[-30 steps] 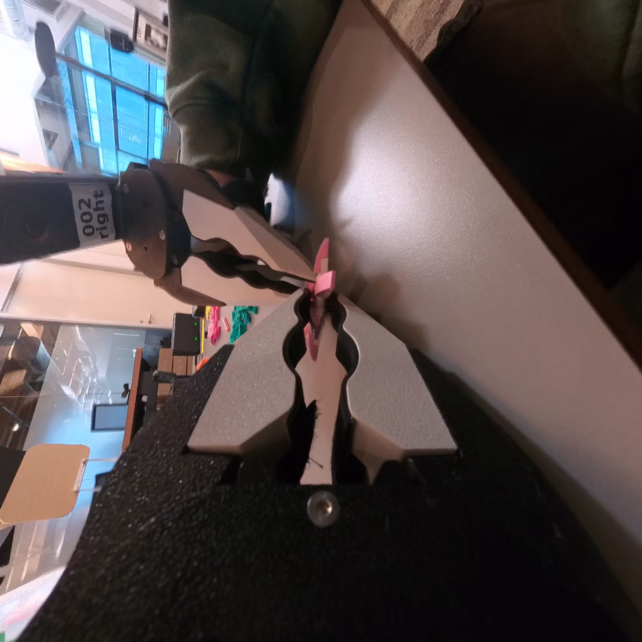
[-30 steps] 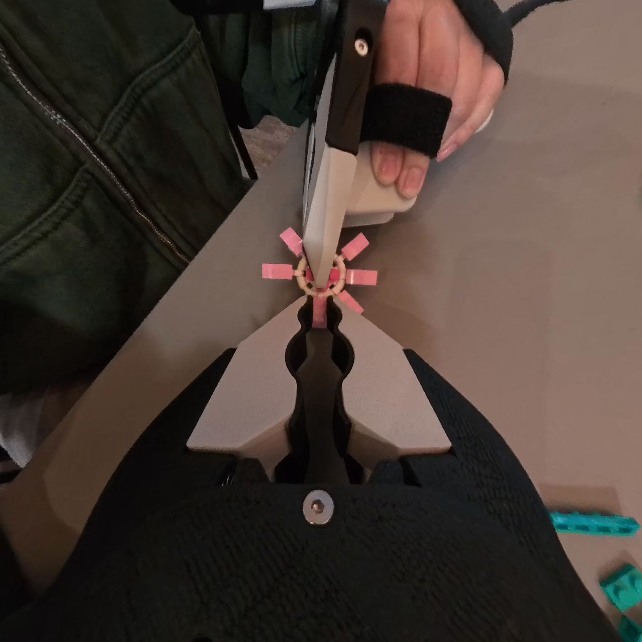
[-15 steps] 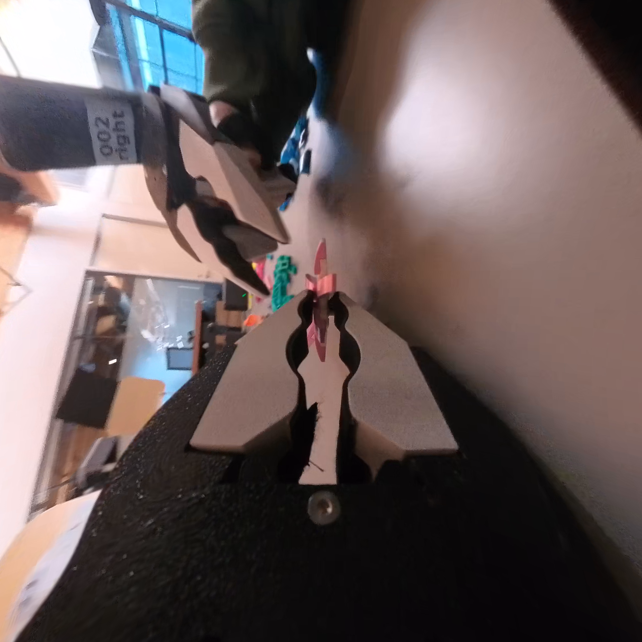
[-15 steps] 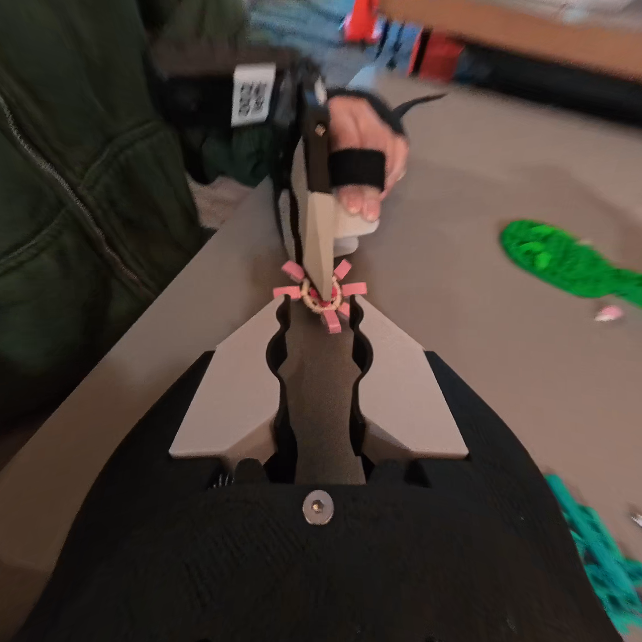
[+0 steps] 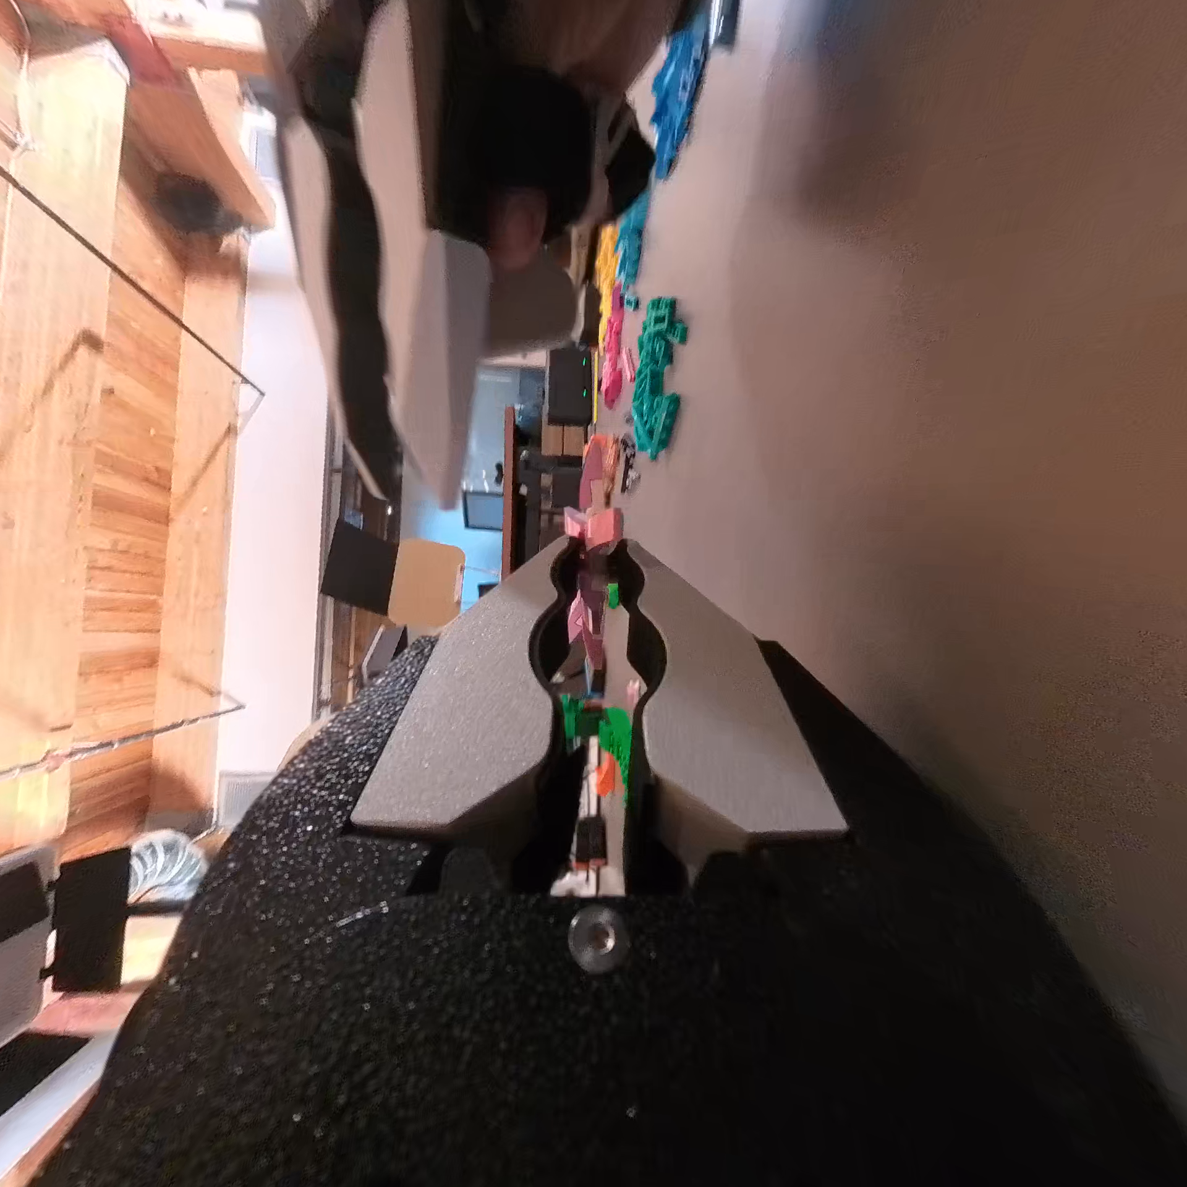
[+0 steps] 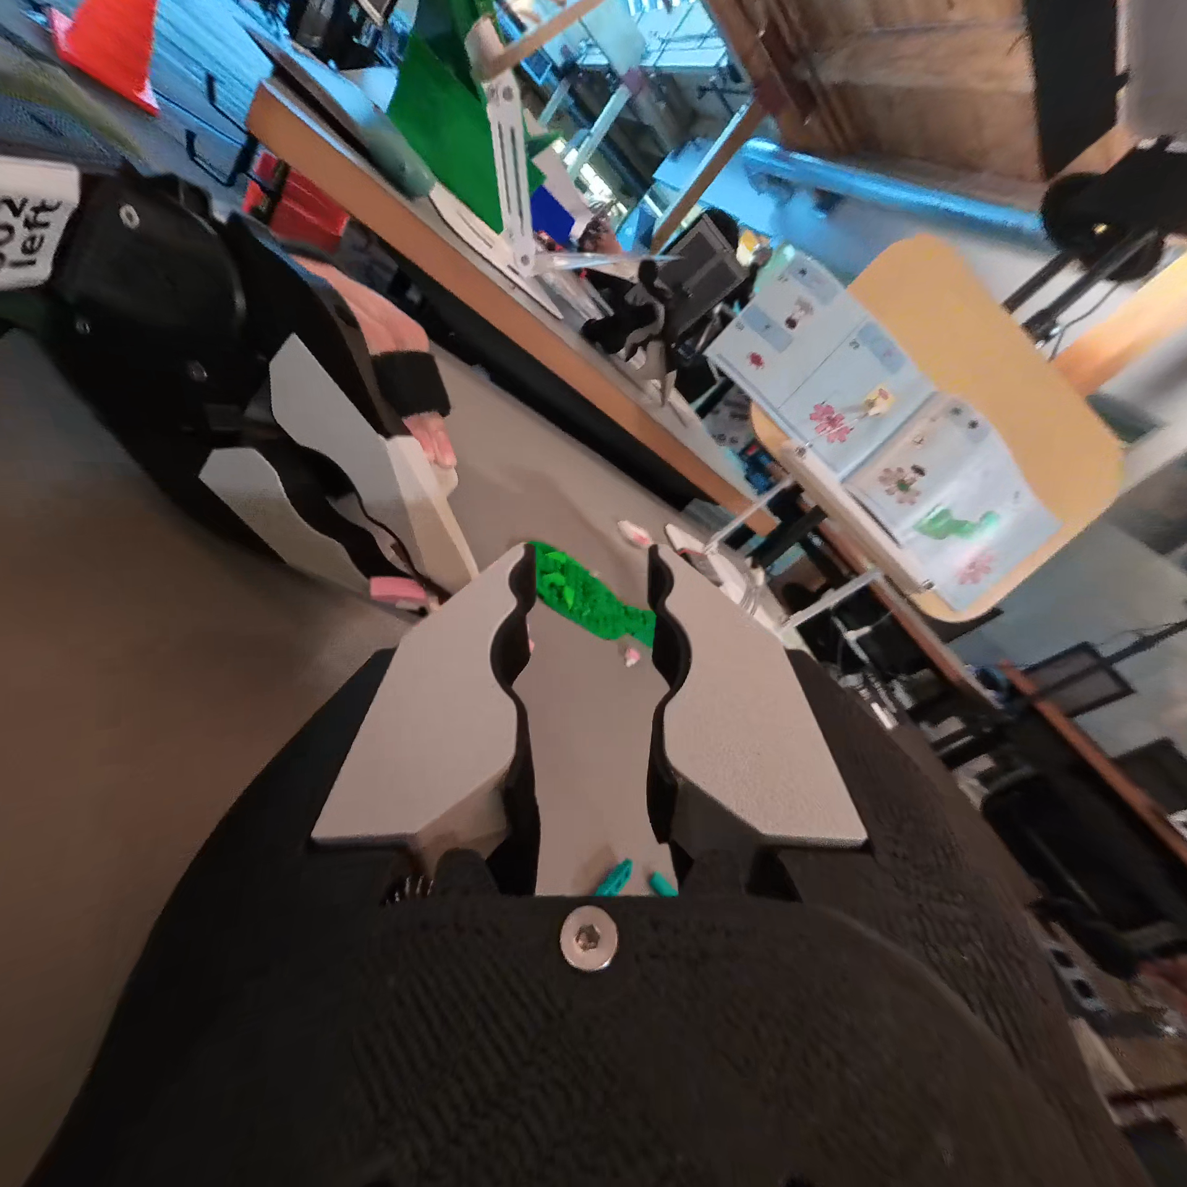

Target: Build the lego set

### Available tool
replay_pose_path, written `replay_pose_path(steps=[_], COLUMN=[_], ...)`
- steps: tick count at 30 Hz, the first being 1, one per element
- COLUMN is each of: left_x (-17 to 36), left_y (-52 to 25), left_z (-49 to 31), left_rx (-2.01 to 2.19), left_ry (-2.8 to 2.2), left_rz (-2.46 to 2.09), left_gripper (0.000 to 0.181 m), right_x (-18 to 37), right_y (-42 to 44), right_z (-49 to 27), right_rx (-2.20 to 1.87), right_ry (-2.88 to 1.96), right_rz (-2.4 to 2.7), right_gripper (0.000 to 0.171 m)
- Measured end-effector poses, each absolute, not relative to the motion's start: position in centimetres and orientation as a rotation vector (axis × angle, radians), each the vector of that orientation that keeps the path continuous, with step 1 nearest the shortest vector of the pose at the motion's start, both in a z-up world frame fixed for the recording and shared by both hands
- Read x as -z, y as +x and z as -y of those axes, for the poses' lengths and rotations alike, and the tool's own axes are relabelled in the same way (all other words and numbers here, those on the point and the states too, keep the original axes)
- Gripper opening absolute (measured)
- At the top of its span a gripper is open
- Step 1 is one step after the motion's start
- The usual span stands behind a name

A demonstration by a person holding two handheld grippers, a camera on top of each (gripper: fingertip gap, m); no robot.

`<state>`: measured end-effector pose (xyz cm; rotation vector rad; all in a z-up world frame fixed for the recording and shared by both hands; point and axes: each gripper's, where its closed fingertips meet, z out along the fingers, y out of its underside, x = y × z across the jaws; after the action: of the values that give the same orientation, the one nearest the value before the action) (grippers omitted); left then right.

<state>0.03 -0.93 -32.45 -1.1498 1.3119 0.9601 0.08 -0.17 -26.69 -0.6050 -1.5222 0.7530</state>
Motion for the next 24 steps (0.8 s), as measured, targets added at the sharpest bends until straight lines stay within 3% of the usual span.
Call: replay_pose_path(steps=[7,13,24], left_x=[32.2,32.6,32.8], left_y=[-2.0,-2.7,-1.3], left_z=[0.3,0.2,0.9], left_rx=[-1.068,-1.188,-1.253], left_ry=[-1.201,-1.226,-1.127], left_rz=[-1.264,-1.292,-1.376], left_gripper=[0.008,0.008,0.008], right_x=[23.5,18.9,23.1], right_y=[-0.4,-1.2,-1.2], right_z=[-1.7,-2.8,-5.7], right_rx=[-0.677,-0.978,-0.814], right_ry=[-0.614,-0.83,-0.884], right_rz=[1.415,1.194,1.029], right_gripper=[0.026,0.028,0.008])
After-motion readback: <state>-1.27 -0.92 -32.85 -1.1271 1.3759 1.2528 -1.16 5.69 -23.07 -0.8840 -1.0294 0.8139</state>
